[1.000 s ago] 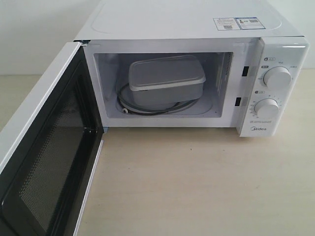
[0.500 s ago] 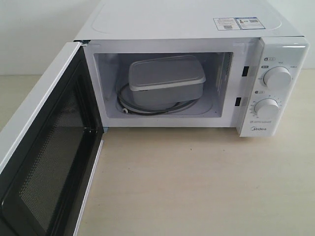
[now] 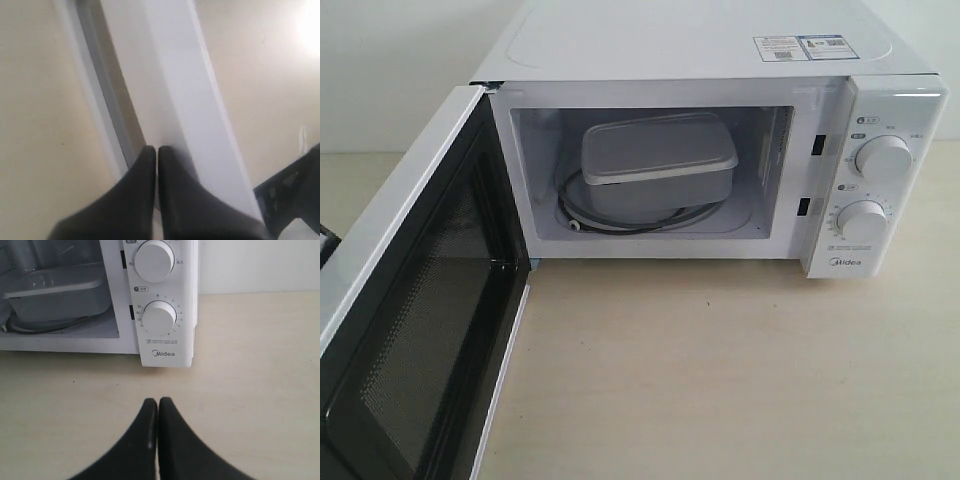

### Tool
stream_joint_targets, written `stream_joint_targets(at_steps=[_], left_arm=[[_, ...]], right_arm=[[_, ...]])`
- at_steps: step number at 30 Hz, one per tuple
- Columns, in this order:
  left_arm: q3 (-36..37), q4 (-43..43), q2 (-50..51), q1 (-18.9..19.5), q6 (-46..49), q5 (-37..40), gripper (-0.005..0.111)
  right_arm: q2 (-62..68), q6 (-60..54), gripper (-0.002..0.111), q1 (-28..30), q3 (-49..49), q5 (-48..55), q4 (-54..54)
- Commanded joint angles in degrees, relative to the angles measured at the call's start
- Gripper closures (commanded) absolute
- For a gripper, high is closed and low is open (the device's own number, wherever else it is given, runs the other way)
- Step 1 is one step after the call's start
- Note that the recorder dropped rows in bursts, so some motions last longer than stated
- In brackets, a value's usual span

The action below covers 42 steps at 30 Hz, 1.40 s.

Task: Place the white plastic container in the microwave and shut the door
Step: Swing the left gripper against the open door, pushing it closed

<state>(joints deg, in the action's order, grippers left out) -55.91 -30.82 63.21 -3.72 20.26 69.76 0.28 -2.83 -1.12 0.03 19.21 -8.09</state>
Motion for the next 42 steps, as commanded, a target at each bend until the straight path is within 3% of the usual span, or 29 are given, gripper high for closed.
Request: stream_joint_targets(at_steps=[1,3,8,11,13,17,24,42], left_arm=[[-0.1,-3.0,4.8,-5.2,1.6,-1.5,0.102],[-0.1,-4.1,7.3,-9.0,1.6,-4.5,0.102],[-0.1,-12.4,12.9,-19.1,9.0,-20.4,0.102],[-0.1,-15.3,15.2,-22.8,11.6,-26.3,0.102],[-0.1,-15.4,15.4,-23.0,11.6,-27.9,0.102],[-0.1,-15.5,15.4,-23.0,13.0,-41.2,0.102],[-0.1,-15.9,15.5,-23.0,19.2,-45.9,0.102],[-0.1,-16.8,23.0,-23.0,21.3,-51.4,0.102]], right_arm=[[-0.3,-0.2,0.108,-0.1,0.0,-0.2,-0.1],[-0.3,-0.2,0.108,-0.1,0.0,-0.2,-0.1],[-0.3,-0.2,0.108,-0.1,0.0,-0.2,-0.1],[-0.3,-0.2,0.108,-0.1,0.0,-0.2,-0.1],[-0.3,-0.2,0.108,-0.1,0.0,-0.2,-0.1],[-0.3,-0.2,0.108,-0.1,0.0,-0.2,-0.1],[-0.3,-0.2,0.108,-0.1,0.0,-0.2,-0.1],[-0.3,-0.2,0.108,-0.1,0.0,-0.2,-0.1]])
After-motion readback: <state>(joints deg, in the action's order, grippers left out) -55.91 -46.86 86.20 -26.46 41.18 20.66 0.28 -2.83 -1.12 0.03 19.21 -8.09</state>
